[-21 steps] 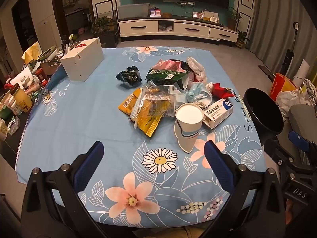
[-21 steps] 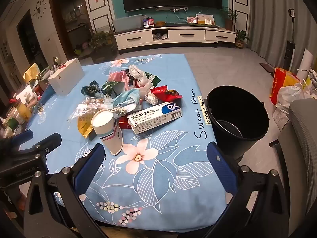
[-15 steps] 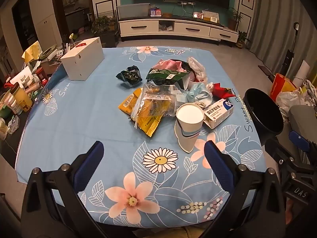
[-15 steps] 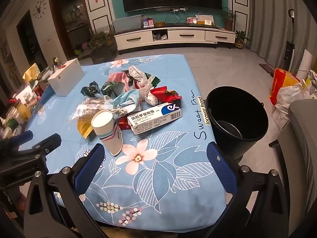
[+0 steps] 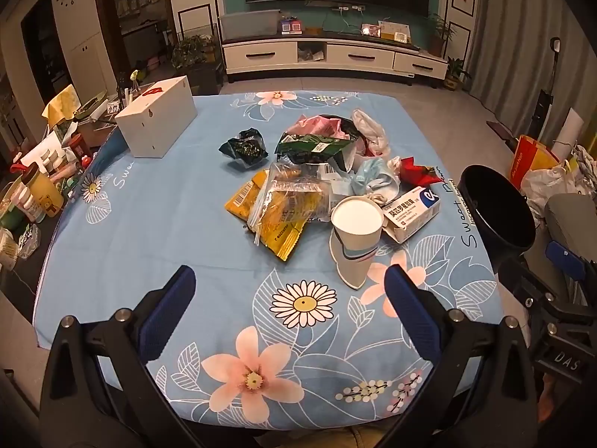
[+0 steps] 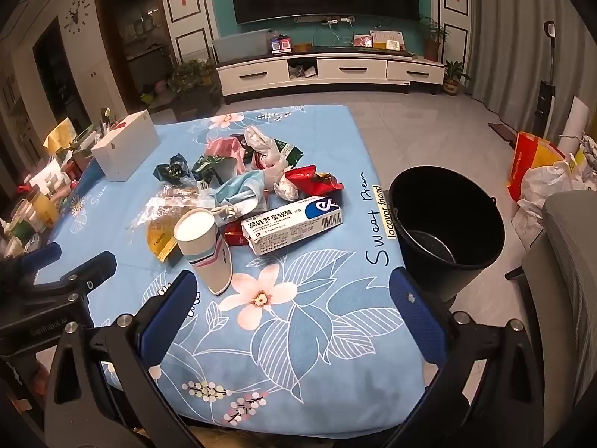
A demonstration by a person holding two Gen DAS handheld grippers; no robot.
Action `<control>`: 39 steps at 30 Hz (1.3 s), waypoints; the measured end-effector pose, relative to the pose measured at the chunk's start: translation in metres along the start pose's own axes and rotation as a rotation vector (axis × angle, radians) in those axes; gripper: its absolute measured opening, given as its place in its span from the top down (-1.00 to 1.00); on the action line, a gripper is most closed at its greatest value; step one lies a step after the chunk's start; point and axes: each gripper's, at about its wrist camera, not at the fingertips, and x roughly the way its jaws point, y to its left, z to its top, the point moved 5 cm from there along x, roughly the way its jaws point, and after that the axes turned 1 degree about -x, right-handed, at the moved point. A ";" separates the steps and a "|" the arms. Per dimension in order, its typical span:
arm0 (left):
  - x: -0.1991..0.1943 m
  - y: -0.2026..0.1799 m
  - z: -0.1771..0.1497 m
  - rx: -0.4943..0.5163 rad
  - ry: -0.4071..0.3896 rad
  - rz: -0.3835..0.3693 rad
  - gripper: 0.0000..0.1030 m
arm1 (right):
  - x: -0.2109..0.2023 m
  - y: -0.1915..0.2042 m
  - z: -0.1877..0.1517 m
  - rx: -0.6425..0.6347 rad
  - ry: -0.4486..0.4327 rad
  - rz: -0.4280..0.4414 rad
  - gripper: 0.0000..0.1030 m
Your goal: Collect trash
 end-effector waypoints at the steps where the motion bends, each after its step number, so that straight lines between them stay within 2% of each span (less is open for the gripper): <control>1: 0.000 0.001 0.000 0.001 -0.001 0.000 -0.95 | -0.001 0.000 0.000 -0.001 0.000 0.000 -0.95; 39: -0.003 -0.004 0.000 0.003 -0.004 -0.009 -0.95 | -0.001 0.001 -0.002 -0.007 -0.001 -0.005 -0.95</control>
